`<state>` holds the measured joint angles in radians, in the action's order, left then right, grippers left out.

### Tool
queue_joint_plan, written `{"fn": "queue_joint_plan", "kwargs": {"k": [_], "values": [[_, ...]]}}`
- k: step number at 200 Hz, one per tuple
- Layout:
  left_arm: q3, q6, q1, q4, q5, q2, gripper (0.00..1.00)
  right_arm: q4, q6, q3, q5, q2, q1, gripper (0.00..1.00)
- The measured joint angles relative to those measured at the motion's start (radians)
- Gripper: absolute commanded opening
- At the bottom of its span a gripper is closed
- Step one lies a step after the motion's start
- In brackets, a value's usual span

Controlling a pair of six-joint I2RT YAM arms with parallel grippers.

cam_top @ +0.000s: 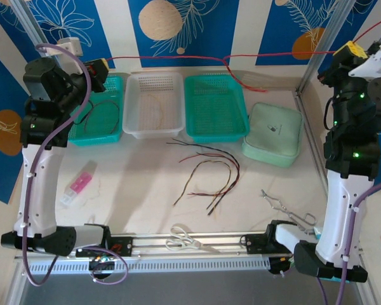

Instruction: Untangle the cables

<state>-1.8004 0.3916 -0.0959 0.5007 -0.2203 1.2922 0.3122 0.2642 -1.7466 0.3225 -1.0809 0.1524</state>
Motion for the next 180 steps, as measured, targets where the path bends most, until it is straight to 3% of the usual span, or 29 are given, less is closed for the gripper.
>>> {"fn": "queue_joint_plan", "kwargs": {"k": [41, 180], "values": [[0.016, 0.05, 0.065, -0.029, 0.005, 0.03, 0.0, 0.001, 0.03, -0.009, -0.016, 0.011, 0.113, 0.0], [0.148, 0.233, 0.303, -0.204, 0.089, 0.151, 0.0, -0.005, 0.088, -0.047, 0.044, -0.034, 0.242, 0.0]]}}
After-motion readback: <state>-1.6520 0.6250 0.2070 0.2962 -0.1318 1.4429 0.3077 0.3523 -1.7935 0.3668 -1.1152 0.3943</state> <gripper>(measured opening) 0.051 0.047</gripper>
